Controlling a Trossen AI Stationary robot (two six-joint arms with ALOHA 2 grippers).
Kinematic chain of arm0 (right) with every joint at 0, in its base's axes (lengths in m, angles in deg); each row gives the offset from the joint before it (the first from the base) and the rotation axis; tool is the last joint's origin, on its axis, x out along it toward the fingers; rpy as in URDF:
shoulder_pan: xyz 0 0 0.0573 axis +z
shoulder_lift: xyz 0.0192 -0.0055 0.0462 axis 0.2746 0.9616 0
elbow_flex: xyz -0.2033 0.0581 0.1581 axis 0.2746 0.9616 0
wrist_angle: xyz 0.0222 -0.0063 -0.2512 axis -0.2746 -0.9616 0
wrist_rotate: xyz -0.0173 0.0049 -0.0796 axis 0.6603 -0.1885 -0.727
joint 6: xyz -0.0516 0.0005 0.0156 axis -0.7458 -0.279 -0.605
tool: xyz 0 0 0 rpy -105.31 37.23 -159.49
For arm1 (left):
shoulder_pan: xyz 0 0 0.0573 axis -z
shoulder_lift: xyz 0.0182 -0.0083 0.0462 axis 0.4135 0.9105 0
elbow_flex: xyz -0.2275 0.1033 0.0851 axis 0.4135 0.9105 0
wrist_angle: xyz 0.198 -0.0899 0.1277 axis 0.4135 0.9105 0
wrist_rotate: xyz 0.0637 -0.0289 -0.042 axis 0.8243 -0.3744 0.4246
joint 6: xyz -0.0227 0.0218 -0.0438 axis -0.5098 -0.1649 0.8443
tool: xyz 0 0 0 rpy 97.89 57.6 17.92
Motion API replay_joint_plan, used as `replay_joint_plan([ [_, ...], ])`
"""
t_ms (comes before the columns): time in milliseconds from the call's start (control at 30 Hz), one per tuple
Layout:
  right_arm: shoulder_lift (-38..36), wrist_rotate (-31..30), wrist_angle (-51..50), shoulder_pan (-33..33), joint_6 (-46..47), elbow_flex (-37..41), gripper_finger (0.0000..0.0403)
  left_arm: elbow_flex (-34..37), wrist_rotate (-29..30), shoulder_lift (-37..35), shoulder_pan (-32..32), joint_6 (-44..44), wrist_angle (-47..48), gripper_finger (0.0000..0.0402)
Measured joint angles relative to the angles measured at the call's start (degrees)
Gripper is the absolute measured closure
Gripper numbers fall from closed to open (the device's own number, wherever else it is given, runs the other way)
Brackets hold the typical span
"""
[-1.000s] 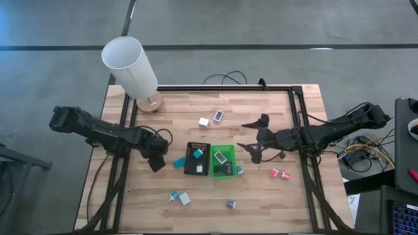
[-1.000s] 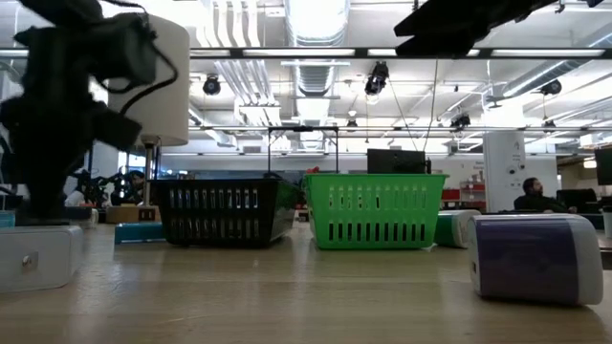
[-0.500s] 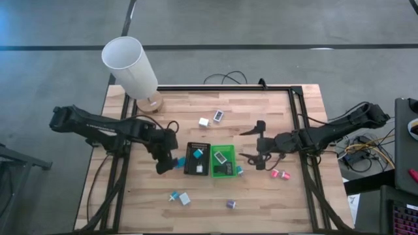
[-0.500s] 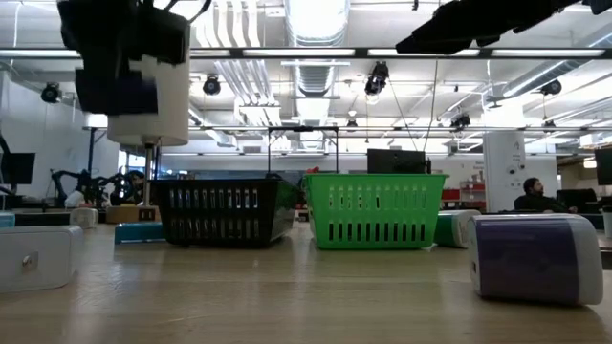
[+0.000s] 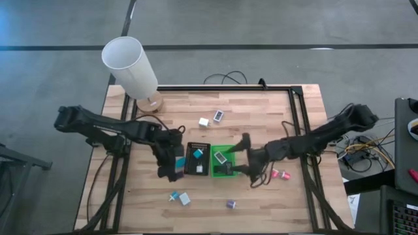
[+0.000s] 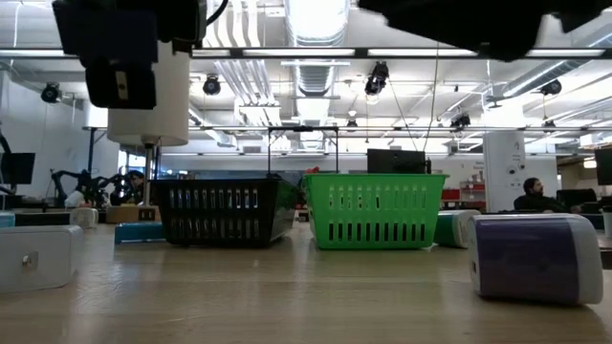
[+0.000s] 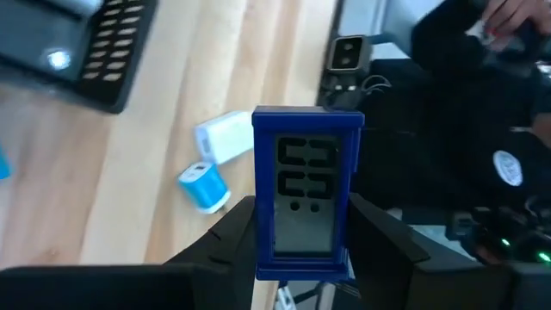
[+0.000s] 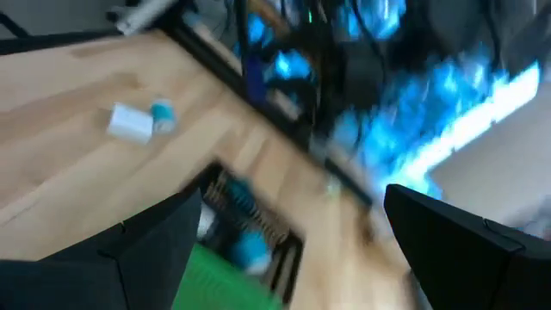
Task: Pick & Place Office items
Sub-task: Put the blue timer into the green bin
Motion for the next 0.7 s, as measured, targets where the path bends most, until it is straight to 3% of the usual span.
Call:
replay_joint_plan([
  [100,5.7,-0.4,5.6,-0.1,-5.2,-3.4,0.0037,-1.0,-0.7,0.8,-0.1,0.1,-0.5,0.0261],
  [700,22.6,-0.4,-2.0,-0.7,-5.4,-23.4,0.0037,-6.5,0.5,1.6,-2.9,-5.1,-0.5,0.0261],
])
